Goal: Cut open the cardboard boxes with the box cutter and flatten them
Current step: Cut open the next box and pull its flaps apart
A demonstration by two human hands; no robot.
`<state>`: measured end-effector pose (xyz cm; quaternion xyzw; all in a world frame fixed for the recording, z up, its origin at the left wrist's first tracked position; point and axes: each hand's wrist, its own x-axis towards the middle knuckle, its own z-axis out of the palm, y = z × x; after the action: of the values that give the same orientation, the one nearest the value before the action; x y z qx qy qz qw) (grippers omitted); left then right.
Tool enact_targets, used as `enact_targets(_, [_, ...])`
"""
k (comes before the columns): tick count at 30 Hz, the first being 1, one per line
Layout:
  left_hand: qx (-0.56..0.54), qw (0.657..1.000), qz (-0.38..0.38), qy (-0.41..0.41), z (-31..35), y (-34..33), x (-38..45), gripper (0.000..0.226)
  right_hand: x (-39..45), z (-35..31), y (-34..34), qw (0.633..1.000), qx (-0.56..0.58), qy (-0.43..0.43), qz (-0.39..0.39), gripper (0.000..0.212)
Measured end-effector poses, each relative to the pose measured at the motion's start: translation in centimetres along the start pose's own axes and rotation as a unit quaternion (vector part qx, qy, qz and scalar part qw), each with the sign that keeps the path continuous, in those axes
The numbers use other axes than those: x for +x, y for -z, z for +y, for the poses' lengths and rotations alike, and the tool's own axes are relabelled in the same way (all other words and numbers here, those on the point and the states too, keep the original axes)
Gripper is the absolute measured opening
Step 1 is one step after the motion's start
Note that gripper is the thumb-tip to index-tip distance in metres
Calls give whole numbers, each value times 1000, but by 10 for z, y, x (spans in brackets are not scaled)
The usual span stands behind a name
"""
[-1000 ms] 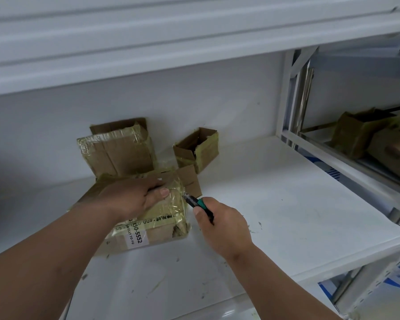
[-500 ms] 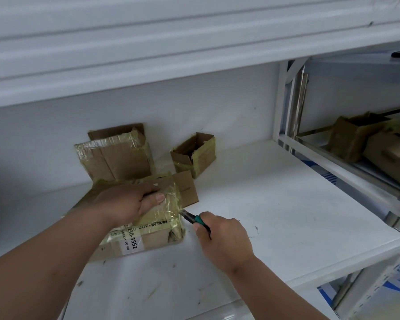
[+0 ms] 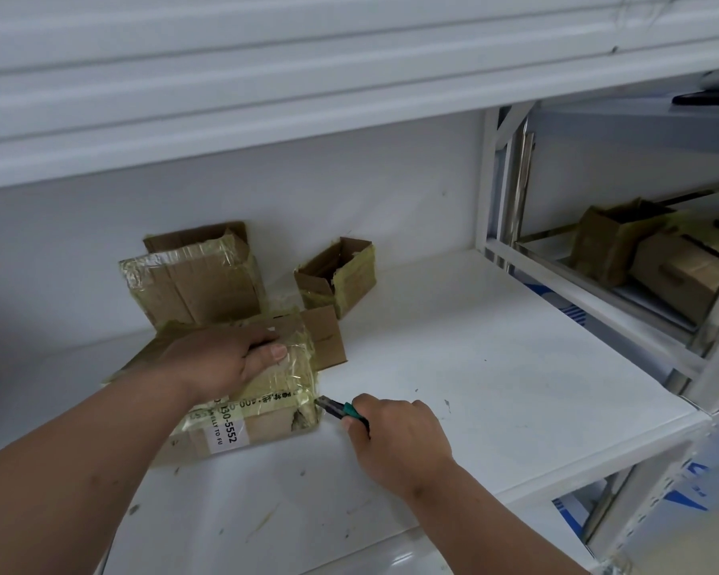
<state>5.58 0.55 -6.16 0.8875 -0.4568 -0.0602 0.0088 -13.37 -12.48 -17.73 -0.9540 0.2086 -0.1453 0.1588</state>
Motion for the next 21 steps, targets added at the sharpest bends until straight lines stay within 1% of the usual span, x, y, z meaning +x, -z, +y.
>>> enact_targets(2, [1,1000,-2,4,1,0,0,69,-1,-1,3,1000,5,-9,-16,17])
enact_targets(5, [1,1000,-10,13,2,0,-2,65,-4,-2,4,999,-12,-10,-32,18])
enact_targets(8, [1,1000,-16,18,2,0,-2,70,-5,-2,5,999,-25,-8,-39,18])
enact_targets(11, [-10,1000,-7,17,0,-1,-1,75,-7,0,12,997,-39,-7,-65,19])
enact_targets(13, [-25,999,1,29,-2,-1,-2,70,-14,4,15,993,-76,-1,-94,20])
enact_targets(14, [-29,999,0,38,-1,1,-1,65,-17,6,16,993,-78,-11,-93,19])
enact_targets(17, [-28,998,-4,59,8,5,2,51,-19,7,17,996,-39,-63,-44,18])
enact_targets(19, [-18,998,-1,65,18,1,5,55,-15,3,18,995,5,-100,-18,17])
enact_targets(21, [-6,997,-11,74,31,-6,8,61,-8,-2,18,983,101,-152,-25,11])
